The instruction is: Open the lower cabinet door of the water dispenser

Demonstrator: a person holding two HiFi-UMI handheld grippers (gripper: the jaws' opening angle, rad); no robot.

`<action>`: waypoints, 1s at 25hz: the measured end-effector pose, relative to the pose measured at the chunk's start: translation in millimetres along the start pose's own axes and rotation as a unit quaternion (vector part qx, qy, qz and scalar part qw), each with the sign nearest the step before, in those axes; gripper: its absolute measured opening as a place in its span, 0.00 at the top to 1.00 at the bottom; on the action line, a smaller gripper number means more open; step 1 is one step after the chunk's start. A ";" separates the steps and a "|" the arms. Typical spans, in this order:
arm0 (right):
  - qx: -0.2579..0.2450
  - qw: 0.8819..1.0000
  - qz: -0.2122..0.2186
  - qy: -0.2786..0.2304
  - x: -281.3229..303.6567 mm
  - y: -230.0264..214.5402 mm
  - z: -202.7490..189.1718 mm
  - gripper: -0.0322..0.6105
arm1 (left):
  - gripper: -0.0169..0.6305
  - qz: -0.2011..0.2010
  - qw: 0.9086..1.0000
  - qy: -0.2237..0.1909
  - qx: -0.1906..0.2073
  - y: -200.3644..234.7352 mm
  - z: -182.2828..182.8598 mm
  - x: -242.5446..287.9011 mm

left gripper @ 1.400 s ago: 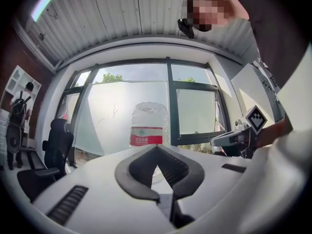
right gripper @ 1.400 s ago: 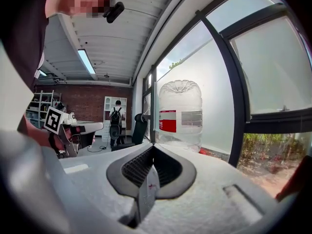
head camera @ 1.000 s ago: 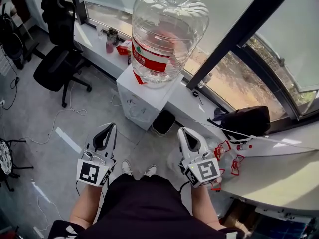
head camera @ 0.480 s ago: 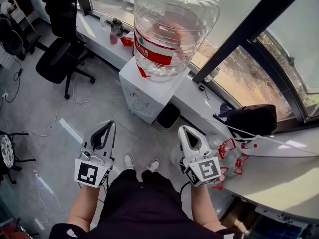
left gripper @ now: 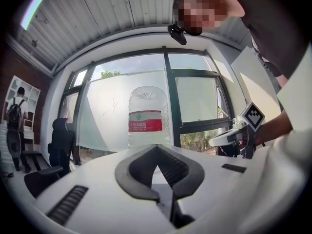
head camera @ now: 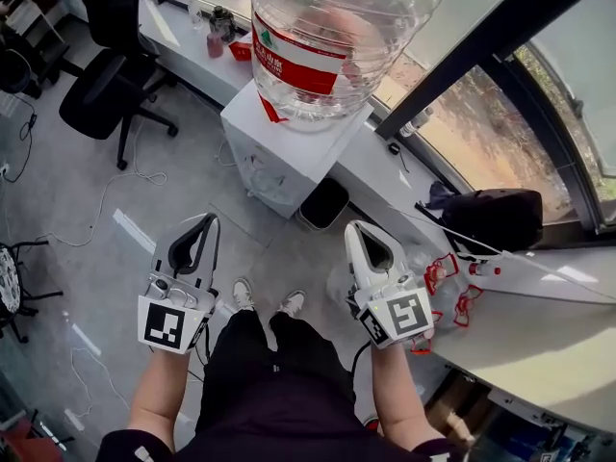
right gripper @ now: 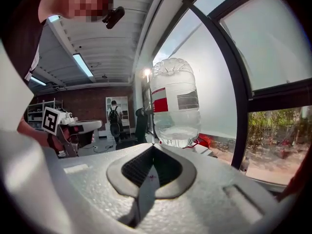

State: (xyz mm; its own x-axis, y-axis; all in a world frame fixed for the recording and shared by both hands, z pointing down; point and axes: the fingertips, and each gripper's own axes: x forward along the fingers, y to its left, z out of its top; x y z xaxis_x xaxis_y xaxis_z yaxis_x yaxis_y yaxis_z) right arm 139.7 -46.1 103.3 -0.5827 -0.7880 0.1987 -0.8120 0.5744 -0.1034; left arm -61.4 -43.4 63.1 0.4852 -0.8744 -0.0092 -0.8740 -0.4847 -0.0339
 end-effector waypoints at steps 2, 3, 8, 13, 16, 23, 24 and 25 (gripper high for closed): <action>-0.003 1.000 0.002 -0.001 2.9 -4.5 -4.0 0.94 | 0.96 0.003 1.000 0.001 0.001 0.0 -5.6 3.6; -0.003 1.000 0.002 -0.001 4.9 -7.0 -6.7 0.94 | 0.96 0.004 1.000 0.002 0.001 -0.3 -8.4 5.7; -0.003 1.000 0.011 0.000 18.0 -9.2 -18.4 0.94 | 0.96 -0.003 1.000 0.004 0.009 0.7 -17.4 14.5; -0.003 1.000 0.009 0.000 36.8 -13.6 -41.1 0.94 | 0.96 -0.011 1.000 0.006 0.011 8.4 -41.3 25.6; -0.001 1.000 0.012 0.000 48.5 -10.1 -59.9 0.94 | 0.96 -0.012 1.000 0.007 -0.002 11.4 -61.2 32.8; -0.007 1.000 0.023 0.011 63.9 -7.8 -105.6 0.94 | 0.96 -0.014 1.000 -0.015 0.019 20.6 -96.5 40.9; -0.009 1.000 0.024 0.012 66.0 -7.3 -112.2 0.94 | 0.96 -0.016 0.999 -0.021 0.020 20.4 -102.1 40.7; -0.010 1.000 0.025 0.012 67.7 -6.3 -118.9 0.94 | 0.96 -0.018 0.999 -0.024 0.015 19.3 -108.0 40.3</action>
State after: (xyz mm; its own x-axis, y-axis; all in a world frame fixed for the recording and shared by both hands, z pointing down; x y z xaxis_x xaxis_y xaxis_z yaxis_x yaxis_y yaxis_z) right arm 109.3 -76.7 233.2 -0.6215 -0.7525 0.2179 -0.7808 0.6177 -0.0941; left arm -61.5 -90.7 170.0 0.5184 -0.8533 -0.0561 -0.8547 -0.5150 -0.0650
